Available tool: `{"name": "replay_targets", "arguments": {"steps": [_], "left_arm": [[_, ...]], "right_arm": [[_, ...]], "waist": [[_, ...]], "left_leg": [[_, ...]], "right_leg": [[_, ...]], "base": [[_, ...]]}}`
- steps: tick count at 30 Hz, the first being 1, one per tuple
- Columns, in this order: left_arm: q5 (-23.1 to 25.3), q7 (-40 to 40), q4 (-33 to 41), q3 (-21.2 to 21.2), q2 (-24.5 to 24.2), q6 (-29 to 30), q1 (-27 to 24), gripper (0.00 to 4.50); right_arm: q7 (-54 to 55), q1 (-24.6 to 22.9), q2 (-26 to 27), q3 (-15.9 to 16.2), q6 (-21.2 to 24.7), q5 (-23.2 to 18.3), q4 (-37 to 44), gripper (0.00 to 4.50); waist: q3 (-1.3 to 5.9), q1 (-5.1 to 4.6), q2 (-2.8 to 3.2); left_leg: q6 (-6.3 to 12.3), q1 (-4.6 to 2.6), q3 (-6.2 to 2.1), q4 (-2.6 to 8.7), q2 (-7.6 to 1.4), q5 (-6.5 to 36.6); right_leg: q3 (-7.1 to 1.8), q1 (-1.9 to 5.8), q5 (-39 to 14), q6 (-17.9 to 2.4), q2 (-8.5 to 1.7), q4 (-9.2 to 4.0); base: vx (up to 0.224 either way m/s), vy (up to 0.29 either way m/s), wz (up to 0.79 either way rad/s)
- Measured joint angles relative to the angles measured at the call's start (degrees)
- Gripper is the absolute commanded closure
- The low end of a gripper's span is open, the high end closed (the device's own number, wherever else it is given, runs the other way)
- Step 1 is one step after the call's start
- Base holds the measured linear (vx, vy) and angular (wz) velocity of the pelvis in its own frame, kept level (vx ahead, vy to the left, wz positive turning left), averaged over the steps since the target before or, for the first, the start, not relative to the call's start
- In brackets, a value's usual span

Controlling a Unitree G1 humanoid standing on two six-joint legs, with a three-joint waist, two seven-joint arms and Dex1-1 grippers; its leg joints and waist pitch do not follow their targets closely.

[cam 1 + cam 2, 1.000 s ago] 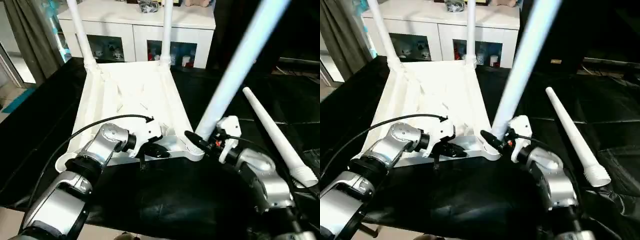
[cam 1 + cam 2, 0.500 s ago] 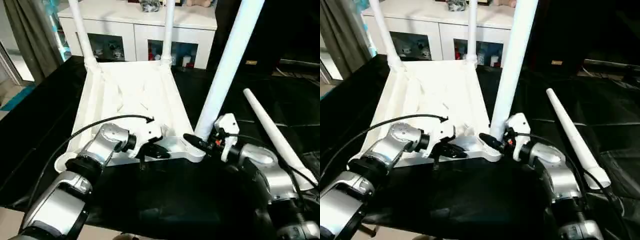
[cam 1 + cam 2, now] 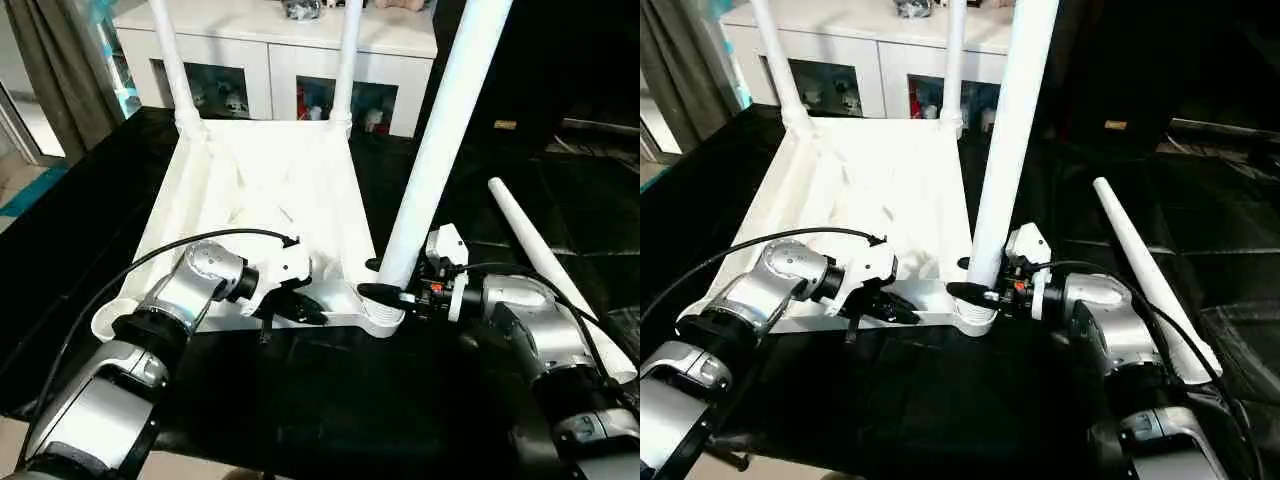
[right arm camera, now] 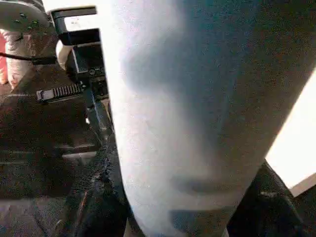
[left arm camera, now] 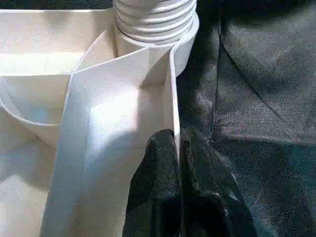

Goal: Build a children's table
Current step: Rotate leg to tighten

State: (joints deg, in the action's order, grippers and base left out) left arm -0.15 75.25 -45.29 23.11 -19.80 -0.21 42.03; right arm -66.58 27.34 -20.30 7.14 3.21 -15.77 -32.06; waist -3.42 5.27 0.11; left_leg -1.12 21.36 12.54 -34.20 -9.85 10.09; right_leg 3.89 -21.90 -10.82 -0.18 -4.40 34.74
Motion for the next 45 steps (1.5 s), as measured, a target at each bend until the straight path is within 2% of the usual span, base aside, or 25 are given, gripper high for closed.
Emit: {"name": "replay_targets", "arguments": {"steps": [4, 8, 13, 16, 18, 23, 37, 38, 42, 43, 45], "left_arm": [[1.3, -5.6, -1.6, -1.0, 2.0, 2.5, 1.6, 4.50], [2.1, -12.9, -4.1, -2.1, 5.3, 7.0, 4.2, 4.50], [2.1, -21.3, -7.6, -4.2, 9.7, 12.9, 7.5, 4.50], [2.7, -26.9, -9.7, -4.9, 12.4, 15.2, 9.6, 4.50], [3.3, -29.4, -10.1, -5.4, 13.5, 16.2, 10.4, 4.50], [4.4, -33.6, -10.1, -5.6, 15.3, 17.7, 11.0, 4.50], [4.9, -35.0, -10.8, -6.5, 15.7, 18.8, 11.7, 4.50], [4.9, -34.8, -10.8, -6.5, 15.6, 18.8, 11.7, 4.50], [4.9, -33.6, -10.8, -6.6, 15.1, 18.2, 11.8, 4.50], [4.9, -33.1, -10.8, -6.6, 15.0, 17.8, 11.7, 4.50], [5.0, -31.7, -10.8, -6.5, 14.4, 15.8, 11.5, 4.50]], "right_arm": [[8.4, 0.7, 2.3, -2.2, -1.4, 0.6, -2.5, 2.57], [22.2, 1.9, 5.8, -4.2, -2.8, 3.3, -4.4, 2.57], [38.2, 4.6, 10.1, -5.5, -3.4, 6.7, -7.4, 2.57], [47.0, 8.7, 13.3, -7.3, -3.5, 7.3, -12.1, 2.57], [51.5, 11.1, 15.0, -8.9, -3.5, 7.3, -15.1, 2.57], [59.2, 15.5, 17.1, -10.3, -3.3, 7.5, -19.9, 2.57], [61.9, 19.5, 18.4, -11.5, -3.4, 9.5, -25.1, 2.57], [61.3, 19.5, 18.4, -11.5, -3.6, 9.5, -25.3, 2.01], [58.7, 19.5, 18.3, -12.7, -4.0, 9.1, -26.4, 1.80], [58.2, 19.6, 18.2, -12.9, -4.1, 9.1, -26.6, 1.58], [55.8, 19.4, 17.8, -13.0, -5.1, 8.9, -26.6, 1.43]], "waist": [[-0.27, -0.41, -0.34], [-0.78, -2.01, -0.48], [-1.22, -3.49, -0.02], [-1.37, -3.77, 0.13], [-1.52, -4.18, 0.37], [-1.50, -4.95, 0.33], [-1.50, -5.09, 0.32], [-1.50, -5.08, 0.32], [-1.51, -5.07, 0.35], [-1.51, -5.05, 0.35], [-1.52, -4.97, 0.36]], "left_leg": [[0.00, -0.03, -0.01, 0.00, 0.00, 0.0], [-0.01, -0.01, -0.60, 0.08, 0.07, 0.0], [-0.01, 0.05, -1.11, 0.19, 0.19, 0.0], [0.00, -0.07, -1.18, 0.28, 0.28, 0.0], [0.01, -0.15, -1.20, 0.52, 0.40, 0.0], [0.09, -0.27, -1.20, 0.65, 0.58, 0.1], [0.09, -0.31, -1.19, 0.73, 0.59, 0.1], [0.09, -0.32, -1.19, 0.73, 0.59, 0.1], [0.08, -0.24, -1.19, 0.81, 0.61, 0.1], [0.08, -0.20, -1.18, 0.87, 0.63, 0.1], [0.08, -0.01, -1.12, 0.97, 0.65, 0.1]], "right_leg": [[0.01, -0.05, 0.0, 0.1, 0.00, -0.08], [0.47, -0.04, 0.0, 0.1, 0.00, -1.04], [1.27, -0.04, 0.0, 0.1, -0.23, -2.11], [1.75, -0.10, 0.0, 0.0, -0.58, -2.31], [1.92, -0.15, 0.0, 0.0, -0.73, -2.65], [1.85, -0.16, 0.2, -0.3, -0.82, -2.70], [1.85, -0.43, 0.4, -0.6, -0.82, -2.71], [1.85, -0.46, 0.4, -0.6, -0.82, -2.71], [1.83, -0.65, 0.4, -0.6, -0.83, -2.72], [1.81, -0.72, 0.4, -0.6, -0.84, -2.72], [1.77, -0.97, 0.5, -0.9, -0.84, -2.71]], "base": [[0.000, 0.000, 0.00], [0.000, 0.000, 0.00], [0.000, 0.000, 0.00], [0.000, 0.000, 0.00], [0.000, 0.000, 0.00], [0.000, 0.000, 0.00], [0.000, 0.000, 0.00], [0.000, 0.000, 0.00], [0.000, 0.000, 0.00], [0.000, 0.000, 0.00], [0.000, 0.000, 0.00]]}}
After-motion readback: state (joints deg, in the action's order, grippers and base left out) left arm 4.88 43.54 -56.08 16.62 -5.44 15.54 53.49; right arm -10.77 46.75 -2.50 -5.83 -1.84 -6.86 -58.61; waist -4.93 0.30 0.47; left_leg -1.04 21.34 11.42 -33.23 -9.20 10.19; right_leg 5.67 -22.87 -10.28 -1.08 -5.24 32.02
